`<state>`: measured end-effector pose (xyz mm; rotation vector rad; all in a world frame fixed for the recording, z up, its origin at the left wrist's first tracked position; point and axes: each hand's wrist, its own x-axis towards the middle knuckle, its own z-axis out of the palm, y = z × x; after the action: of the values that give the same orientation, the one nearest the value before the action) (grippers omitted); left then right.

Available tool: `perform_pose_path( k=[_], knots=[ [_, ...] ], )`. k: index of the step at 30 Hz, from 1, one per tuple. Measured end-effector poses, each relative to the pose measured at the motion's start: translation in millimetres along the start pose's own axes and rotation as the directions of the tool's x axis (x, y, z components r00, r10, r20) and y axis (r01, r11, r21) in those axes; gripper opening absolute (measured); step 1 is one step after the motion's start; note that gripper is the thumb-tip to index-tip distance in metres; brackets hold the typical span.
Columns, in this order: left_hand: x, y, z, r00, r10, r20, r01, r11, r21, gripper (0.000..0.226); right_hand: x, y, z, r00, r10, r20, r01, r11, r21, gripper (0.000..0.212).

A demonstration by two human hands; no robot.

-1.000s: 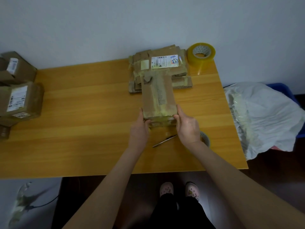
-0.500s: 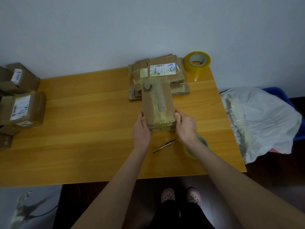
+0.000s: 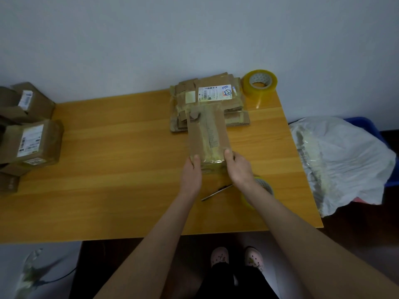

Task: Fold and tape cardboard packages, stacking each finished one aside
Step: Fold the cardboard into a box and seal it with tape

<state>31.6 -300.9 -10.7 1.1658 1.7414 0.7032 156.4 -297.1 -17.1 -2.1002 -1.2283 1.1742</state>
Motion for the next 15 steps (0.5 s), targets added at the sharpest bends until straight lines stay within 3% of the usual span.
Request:
perform_pose_path(
  k=[2,4,7,9,12,15],
  knots=[
    [4,6,-7,0.989,-0.137,0.059,0.136,0.991,0.011,0.058,6,-2,-11,0.992,0.074,0.102,-0.078,0.996,0.04,0.057],
    [12,10,-13,0.981,-0.167,0.103,0.167,0.986,0.005,0.063,12,-2,-21,0.979,0.127,0.157,-0.139,0.988,0.071,0.062],
    [28,23,-23,0.985,-0.158,0.069,0.166,0.977,-0.133,0.064,23,-9,-28,0.994,0.098,0.053,-0.108,0.968,0.225,0.064],
    [39,31,-28,0.976,-0.193,0.1,0.209,0.961,-0.182,0.068,26,-21,-29,0.996,0.071,0.06,-0.087,0.939,0.333,0.066],
    [42,36,-30,0.959,-0.198,0.204,0.23,0.962,-0.149,0.057,28,-33,-25,0.991,0.032,0.128,-0.078,0.926,0.371,0.057],
    [30,35,-37,0.975,-0.109,0.194,0.146,0.971,-0.189,0.043,25,-39,-28,0.998,-0.007,0.061,-0.013,0.95,0.311,0.057]
  ],
)
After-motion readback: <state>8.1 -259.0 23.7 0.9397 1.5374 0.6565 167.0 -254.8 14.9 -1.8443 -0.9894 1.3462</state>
